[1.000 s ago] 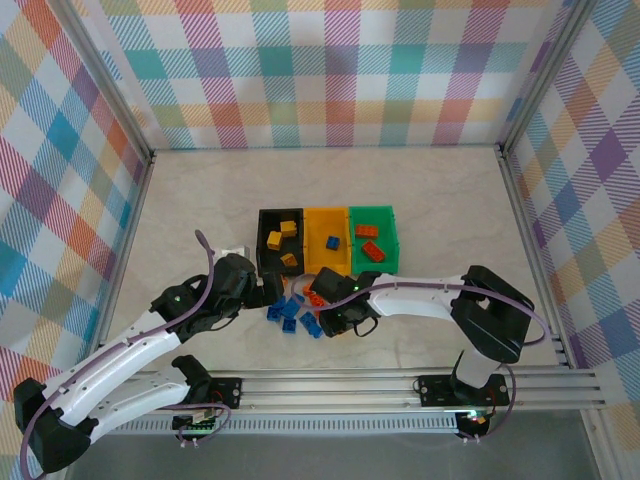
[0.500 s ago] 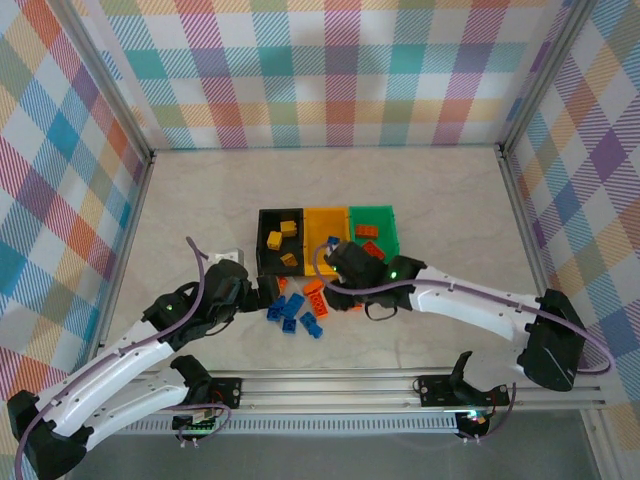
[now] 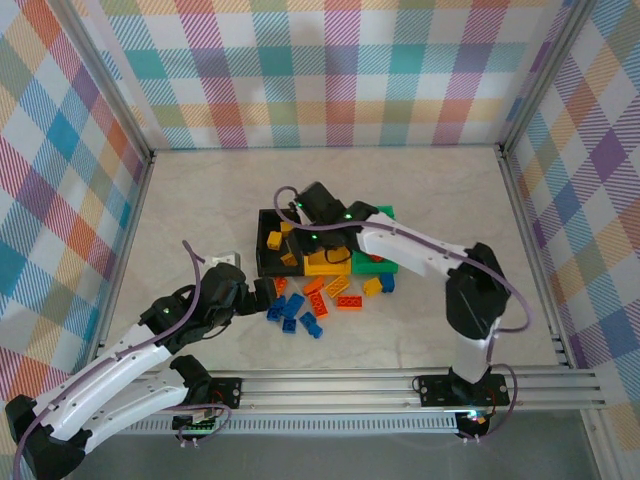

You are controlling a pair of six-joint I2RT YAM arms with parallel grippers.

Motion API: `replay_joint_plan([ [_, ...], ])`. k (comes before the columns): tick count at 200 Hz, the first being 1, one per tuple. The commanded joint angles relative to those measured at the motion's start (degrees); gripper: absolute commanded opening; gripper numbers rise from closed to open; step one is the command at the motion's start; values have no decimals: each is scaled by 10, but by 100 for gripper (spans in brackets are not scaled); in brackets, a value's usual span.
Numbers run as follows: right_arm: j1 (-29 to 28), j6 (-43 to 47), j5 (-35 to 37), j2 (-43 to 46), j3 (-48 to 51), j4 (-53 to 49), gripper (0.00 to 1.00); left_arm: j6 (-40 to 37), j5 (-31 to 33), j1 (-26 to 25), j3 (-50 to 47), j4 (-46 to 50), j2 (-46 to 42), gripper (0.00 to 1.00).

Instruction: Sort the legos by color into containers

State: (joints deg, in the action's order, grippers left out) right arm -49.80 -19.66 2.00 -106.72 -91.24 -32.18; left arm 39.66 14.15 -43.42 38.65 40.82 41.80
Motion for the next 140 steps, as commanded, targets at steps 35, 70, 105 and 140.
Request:
replay_joint_plan([
  [35, 0, 20, -31, -144, -191, -30, 52, 14, -4, -3, -16, 31, -7, 100],
  [70, 7, 10, -21, -172, -254, -52, 78, 15, -9, -3, -15, 39, -7, 100],
  [105, 7, -16, -20, -72, -159, -2, 84, 4, -27, -3, -16, 19, 18, 100],
  [140, 6, -66, -16, 65, 23, 46, 86, -18, -55, -3, -19, -27, 86, 98],
])
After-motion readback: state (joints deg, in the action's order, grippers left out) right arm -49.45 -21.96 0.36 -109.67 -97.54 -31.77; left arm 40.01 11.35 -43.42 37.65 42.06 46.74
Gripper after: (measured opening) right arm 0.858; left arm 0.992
